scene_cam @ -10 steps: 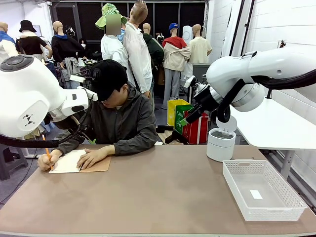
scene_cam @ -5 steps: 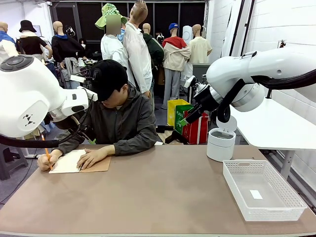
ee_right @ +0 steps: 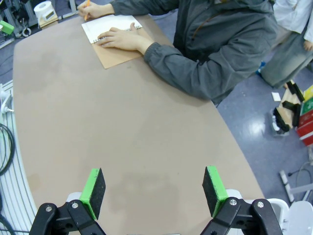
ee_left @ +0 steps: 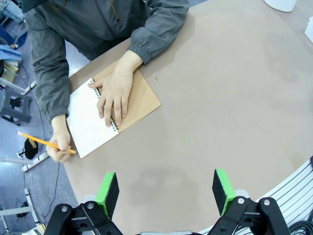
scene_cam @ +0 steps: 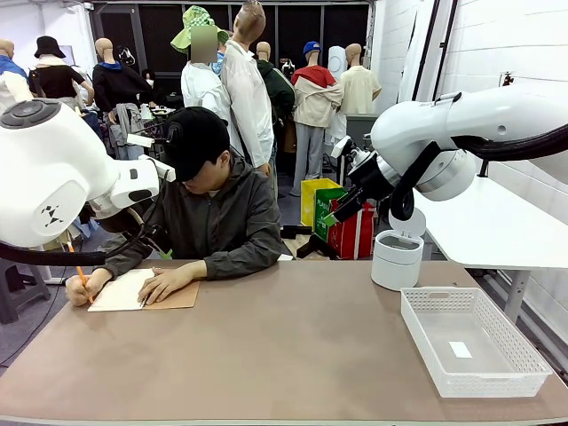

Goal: Sort the paper based on its condition.
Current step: If a person hands you a paper, place it in the Organizing basket , and if it's crumpled, put it in the Trash can.

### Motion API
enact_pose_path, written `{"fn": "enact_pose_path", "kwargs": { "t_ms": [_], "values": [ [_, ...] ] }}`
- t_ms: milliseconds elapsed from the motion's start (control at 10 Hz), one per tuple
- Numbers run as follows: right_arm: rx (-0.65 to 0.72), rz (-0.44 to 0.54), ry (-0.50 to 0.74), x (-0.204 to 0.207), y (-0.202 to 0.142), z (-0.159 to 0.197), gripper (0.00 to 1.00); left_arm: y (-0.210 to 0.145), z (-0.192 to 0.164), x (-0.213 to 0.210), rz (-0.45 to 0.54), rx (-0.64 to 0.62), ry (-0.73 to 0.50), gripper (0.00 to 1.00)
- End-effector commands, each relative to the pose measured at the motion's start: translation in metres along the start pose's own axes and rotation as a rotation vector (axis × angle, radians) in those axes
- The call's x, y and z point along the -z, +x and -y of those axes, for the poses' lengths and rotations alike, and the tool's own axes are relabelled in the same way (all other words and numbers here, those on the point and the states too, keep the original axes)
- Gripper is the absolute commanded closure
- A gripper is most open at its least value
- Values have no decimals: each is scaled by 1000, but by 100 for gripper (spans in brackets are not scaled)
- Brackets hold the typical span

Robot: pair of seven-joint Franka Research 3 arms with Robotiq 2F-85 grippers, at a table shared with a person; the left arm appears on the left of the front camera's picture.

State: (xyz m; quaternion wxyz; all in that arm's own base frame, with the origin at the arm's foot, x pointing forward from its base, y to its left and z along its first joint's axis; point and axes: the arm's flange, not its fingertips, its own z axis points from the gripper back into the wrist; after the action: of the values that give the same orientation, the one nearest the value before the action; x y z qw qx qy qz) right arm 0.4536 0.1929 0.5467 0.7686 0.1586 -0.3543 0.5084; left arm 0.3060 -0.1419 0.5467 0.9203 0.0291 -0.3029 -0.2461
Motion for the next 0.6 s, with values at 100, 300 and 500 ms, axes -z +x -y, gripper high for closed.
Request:
{"fn": "enact_pose_path", "kwargs": {
  "t_ms": [100,300,500],
  "values": [
    [7,2,1,0,1,0,0,0,-1,0,-3,12,2,0],
    [7,2,1,0,1,0,0,0,-1,0,-3,12,2,0],
    [7,2,1,0,1,0,0,0,-1,0,-3,12,2,0]
  ]
}}
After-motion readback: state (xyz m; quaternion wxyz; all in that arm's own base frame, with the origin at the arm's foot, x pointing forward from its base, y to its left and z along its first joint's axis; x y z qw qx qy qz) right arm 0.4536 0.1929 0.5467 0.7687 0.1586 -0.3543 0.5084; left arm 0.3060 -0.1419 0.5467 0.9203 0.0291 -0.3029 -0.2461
